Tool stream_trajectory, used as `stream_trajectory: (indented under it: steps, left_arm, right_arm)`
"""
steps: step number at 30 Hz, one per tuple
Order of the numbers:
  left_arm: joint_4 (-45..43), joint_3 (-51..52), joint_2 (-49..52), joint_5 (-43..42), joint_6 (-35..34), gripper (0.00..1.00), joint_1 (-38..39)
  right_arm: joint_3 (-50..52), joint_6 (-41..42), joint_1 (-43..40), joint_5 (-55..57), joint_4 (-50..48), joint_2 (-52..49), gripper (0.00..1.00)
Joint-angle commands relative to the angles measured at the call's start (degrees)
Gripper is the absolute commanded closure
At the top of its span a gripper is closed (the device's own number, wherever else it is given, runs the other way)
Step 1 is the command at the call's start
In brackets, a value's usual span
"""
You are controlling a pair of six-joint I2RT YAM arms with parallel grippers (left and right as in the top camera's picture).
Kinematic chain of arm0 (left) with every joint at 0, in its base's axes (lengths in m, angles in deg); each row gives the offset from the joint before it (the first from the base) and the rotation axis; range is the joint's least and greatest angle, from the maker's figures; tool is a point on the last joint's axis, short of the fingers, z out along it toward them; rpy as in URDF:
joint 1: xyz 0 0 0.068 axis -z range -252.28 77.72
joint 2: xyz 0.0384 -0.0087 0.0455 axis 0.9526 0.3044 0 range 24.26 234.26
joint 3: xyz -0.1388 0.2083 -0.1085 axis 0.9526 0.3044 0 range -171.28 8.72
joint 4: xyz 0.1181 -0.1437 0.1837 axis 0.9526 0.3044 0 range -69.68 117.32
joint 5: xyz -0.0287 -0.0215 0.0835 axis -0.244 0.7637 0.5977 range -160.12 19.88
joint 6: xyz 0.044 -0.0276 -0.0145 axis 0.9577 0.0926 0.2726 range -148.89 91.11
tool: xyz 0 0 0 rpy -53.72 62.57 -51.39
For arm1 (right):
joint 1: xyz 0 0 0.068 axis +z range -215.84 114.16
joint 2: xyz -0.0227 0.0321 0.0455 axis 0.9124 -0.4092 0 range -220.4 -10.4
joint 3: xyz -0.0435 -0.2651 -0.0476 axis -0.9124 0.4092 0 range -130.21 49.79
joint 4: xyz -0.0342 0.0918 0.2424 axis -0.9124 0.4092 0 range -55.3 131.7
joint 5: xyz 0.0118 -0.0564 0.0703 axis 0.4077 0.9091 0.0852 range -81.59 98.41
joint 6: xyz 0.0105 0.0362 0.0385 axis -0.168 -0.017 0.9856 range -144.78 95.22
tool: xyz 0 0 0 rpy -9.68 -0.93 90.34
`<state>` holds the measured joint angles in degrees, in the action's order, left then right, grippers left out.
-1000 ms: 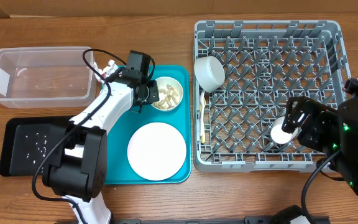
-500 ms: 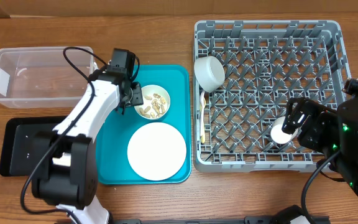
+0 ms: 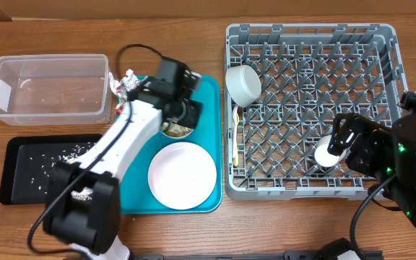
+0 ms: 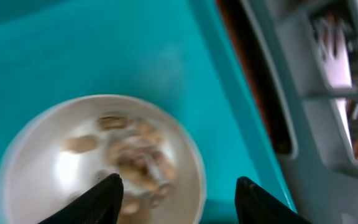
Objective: Sort waste into correct bins and load items into the dishwasher rack
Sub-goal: 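Lift the peanut bowl with the left gripper off the teal tray, then tip the peanut bowl over the black tray with the left gripper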
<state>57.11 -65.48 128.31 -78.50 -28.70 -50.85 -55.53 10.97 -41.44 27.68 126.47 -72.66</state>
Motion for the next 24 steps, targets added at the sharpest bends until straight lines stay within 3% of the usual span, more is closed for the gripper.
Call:
stream_trajectory:
  steps: [1, 8, 13, 19, 24]
  left_arm:
    - [-0.6, 0.0, 3.9, -1.5, 4.6, 0.40, 1.7]
    - [-1.1, 0.0, 6.3, 2.0, 2.1, 0.63, 1.7]
    - [-1.0, 0.0, 6.2, 4.7, 0.1, 0.96, 1.7]
    - [2.4, -2.6, 3.6, 5.5, -5.0, 0.96, 1.7]
    - [10.8, -8.9, -2.1, 7.8, -10.1, 0.96, 1.4]
  right_arm:
    - [-0.1, 0.1, -0.1, 0.2, -0.1, 0.4, 0.00]
    - [-0.1, 0.0, -0.1, 0.2, 0.2, 0.4, 0.00]
    - [-0.1, 0.0, -0.1, 0.2, 0.2, 0.4, 0.00]
    - [-0.1, 0.0, -0.1, 0.2, 0.2, 0.4, 0.00]
    - [-0.1, 0.0, -0.1, 0.2, 0.1, 0.4, 0.00]
